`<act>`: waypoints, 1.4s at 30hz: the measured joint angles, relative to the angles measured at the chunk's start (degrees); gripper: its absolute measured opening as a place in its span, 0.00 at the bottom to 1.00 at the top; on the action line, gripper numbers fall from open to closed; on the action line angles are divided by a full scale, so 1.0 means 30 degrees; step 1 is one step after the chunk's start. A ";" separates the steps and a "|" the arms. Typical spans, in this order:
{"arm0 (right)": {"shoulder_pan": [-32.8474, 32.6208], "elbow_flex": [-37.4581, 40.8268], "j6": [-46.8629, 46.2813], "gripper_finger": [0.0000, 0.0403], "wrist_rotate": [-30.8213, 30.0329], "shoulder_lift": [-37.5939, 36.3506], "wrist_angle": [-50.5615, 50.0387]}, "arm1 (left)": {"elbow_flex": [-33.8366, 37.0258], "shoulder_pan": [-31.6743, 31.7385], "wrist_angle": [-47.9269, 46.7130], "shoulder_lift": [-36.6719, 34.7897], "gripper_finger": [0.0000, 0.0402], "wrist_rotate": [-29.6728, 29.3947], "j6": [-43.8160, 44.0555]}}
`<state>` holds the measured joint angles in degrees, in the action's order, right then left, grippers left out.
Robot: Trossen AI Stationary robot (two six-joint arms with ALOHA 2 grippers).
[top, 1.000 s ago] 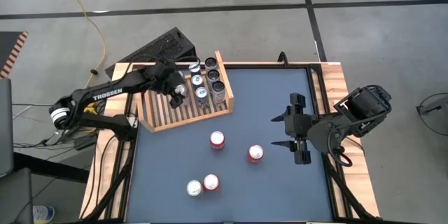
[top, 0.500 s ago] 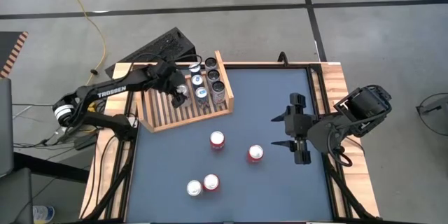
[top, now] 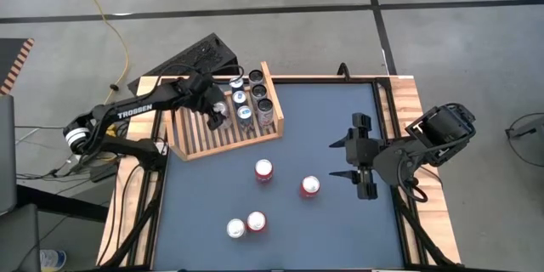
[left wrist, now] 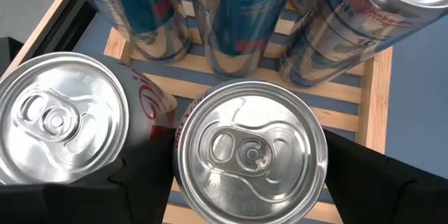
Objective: Place canned beverage on shelf
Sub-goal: Put the left silver soda can on the shelf aligned with the other silver soda can
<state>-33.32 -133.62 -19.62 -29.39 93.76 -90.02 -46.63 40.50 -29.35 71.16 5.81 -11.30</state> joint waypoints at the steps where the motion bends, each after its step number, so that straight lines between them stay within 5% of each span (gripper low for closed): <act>1: -0.0002 0.0000 0.0002 0.69 -0.0006 0.0000 0.0000 | 0.0005 0.0025 0.0081 0.0000 0.73 0.0048 -0.0021; 17: -0.0007 0.0000 -0.0005 0.69 0.0000 0.0000 0.0000 | 0.0066 0.0056 -0.0102 0.0036 0.84 0.0397 -0.0876; 42: -0.0005 0.0000 -0.0103 0.69 0.0000 0.0007 0.0005 | -0.2361 -0.0154 -0.2751 -0.0131 0.85 -0.1539 -0.1143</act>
<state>-33.34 -133.62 -19.93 -29.39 93.78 -90.00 -53.71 40.03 -37.61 70.76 1.20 -14.73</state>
